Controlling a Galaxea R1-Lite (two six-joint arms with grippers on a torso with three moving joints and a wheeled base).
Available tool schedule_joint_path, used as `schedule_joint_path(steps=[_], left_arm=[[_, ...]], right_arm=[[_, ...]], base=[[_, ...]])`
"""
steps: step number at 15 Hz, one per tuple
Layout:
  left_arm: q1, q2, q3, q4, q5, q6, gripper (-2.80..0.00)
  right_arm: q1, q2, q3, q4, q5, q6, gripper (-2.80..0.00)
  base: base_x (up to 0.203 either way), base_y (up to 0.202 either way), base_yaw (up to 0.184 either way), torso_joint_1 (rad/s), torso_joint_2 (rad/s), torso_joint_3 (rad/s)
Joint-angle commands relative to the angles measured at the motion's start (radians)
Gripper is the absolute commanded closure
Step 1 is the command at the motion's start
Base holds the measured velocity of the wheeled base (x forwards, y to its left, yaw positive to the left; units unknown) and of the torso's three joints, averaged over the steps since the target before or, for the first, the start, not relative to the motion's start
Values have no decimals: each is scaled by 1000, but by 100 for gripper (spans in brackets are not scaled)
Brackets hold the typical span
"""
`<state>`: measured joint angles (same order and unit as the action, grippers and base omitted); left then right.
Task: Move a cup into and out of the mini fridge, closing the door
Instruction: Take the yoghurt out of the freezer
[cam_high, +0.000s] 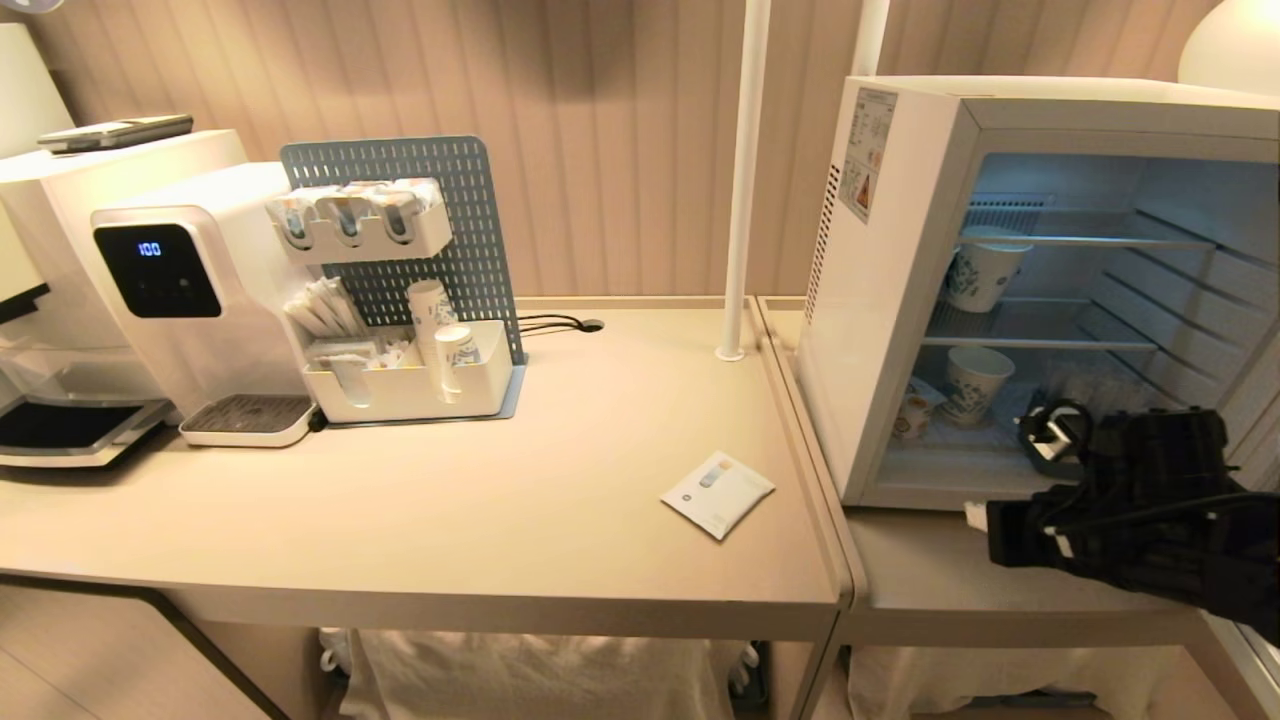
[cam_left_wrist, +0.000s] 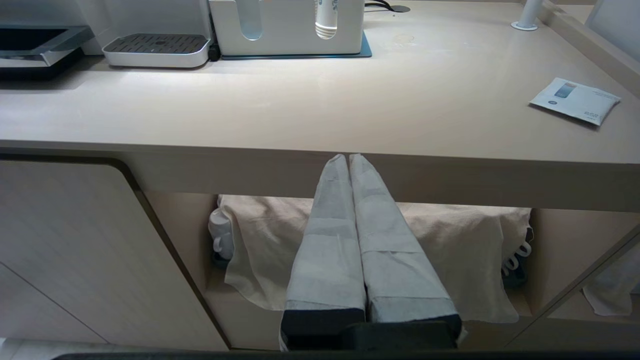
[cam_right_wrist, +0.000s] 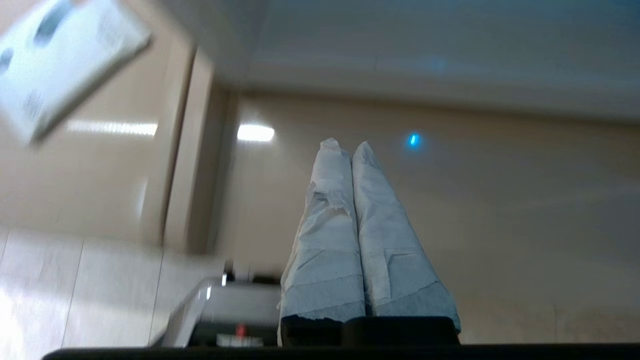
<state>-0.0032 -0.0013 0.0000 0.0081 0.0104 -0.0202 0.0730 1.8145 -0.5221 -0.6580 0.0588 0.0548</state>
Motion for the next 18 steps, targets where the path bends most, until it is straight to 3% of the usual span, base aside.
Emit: schedule_joint_path(steps=[1, 6, 7, 9, 18], left_arm=[[0, 1, 2, 0, 0, -1, 0], [0, 1, 2, 0, 0, -1, 0], [0, 1, 2, 0, 0, -1, 0], [0, 1, 2, 0, 0, -1, 0], [0, 1, 2, 0, 0, -1, 0]], right_arm=[[2, 198, -54, -195, -37, 26, 0], [3, 373, -60, -527, -174, 18, 0], [3, 397, -67, -550, -197, -3, -280], [11, 426, -95, -582, -285, -31, -280], [28, 434, -164, -581, -284, -35, -280]], base=[[0, 0, 0, 0, 0, 0], [0, 0, 0, 0, 0, 0], [0, 0, 0, 0, 0, 0], [0, 0, 0, 0, 0, 0], [0, 0, 0, 0, 0, 0]])
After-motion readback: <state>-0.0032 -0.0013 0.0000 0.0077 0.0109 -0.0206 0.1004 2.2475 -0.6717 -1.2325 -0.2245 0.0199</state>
